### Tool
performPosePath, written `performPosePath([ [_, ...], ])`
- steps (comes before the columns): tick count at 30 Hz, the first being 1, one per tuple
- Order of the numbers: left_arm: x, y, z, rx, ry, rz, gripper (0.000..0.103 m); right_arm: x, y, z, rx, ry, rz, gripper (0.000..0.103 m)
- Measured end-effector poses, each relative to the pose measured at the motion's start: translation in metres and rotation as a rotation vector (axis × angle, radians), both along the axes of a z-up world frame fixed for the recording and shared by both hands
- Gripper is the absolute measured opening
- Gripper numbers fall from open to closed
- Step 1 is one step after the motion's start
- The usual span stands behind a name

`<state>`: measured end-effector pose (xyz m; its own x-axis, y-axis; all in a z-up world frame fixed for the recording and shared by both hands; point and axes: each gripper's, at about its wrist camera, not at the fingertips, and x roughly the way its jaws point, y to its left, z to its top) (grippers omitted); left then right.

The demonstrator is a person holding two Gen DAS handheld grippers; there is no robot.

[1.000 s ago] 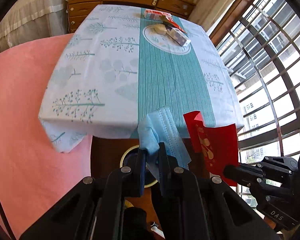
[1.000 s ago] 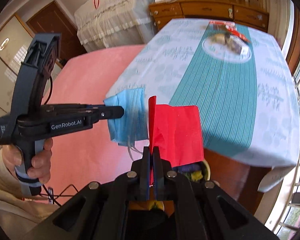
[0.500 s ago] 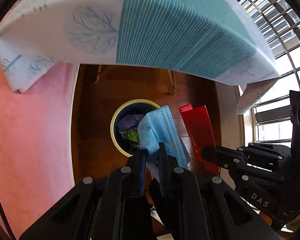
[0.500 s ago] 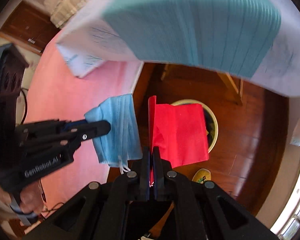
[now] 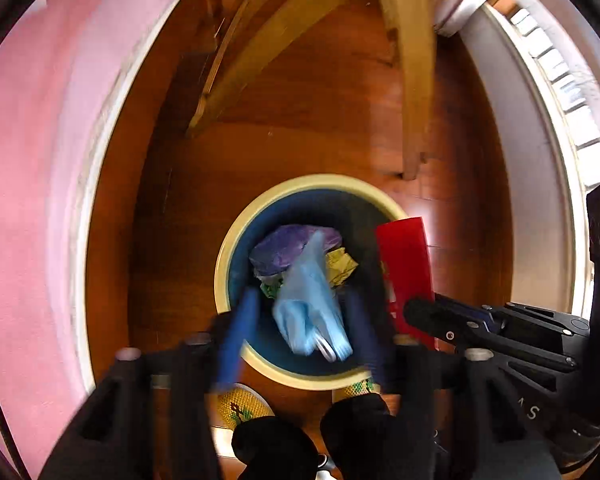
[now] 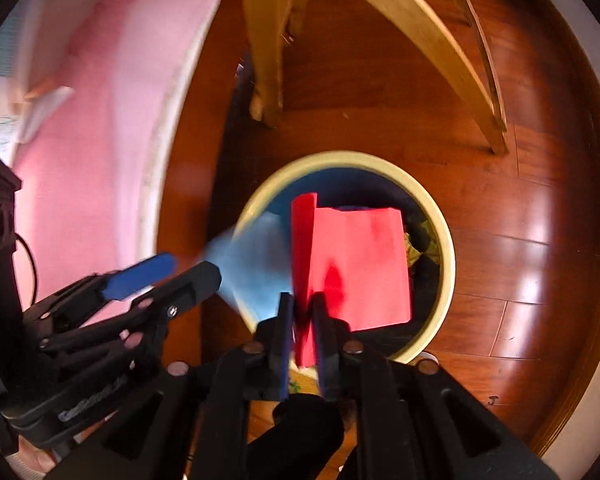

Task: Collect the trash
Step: 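Carry the mask and red pouch over the bin and open both grippers, then move both tools back up to the table toward the soap bar and box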

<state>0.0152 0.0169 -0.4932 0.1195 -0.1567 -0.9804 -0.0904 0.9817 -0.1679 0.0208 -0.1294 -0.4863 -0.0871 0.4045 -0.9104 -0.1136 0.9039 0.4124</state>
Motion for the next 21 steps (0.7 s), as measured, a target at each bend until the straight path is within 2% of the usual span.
performPosePath([
  [2,-0.001,0.003,-0.008,0.010,-0.009,0.018,0.071,-0.002,0.000,-0.009,-0.017,0.006,0.011,0.019],
  [4,-0.004,0.006,-0.011,0.020,-0.001,0.028,0.076,-0.002,0.002,-0.012,-0.043,0.006,0.023,0.030],
  [6,-0.007,0.009,-0.008,0.029,-0.003,0.049,0.077,-0.002,0.005,-0.010,-0.064,-0.006,0.028,0.036],
  [9,-0.015,0.013,0.007,0.035,-0.024,0.072,0.077,-0.001,0.005,-0.004,-0.086,-0.022,0.033,0.037],
  [13,-0.021,0.018,0.040,0.052,-0.080,0.077,0.077,-0.003,0.007,0.019,-0.136,-0.058,0.031,0.044],
  [18,-0.030,0.016,0.091,0.049,-0.139,0.081,0.077,-0.005,0.011,0.058,-0.187,-0.071,0.031,0.045],
  [21,-0.038,0.015,0.128,0.064,-0.180,0.080,0.083,-0.008,0.012,0.087,-0.205,-0.078,0.037,0.045],
])
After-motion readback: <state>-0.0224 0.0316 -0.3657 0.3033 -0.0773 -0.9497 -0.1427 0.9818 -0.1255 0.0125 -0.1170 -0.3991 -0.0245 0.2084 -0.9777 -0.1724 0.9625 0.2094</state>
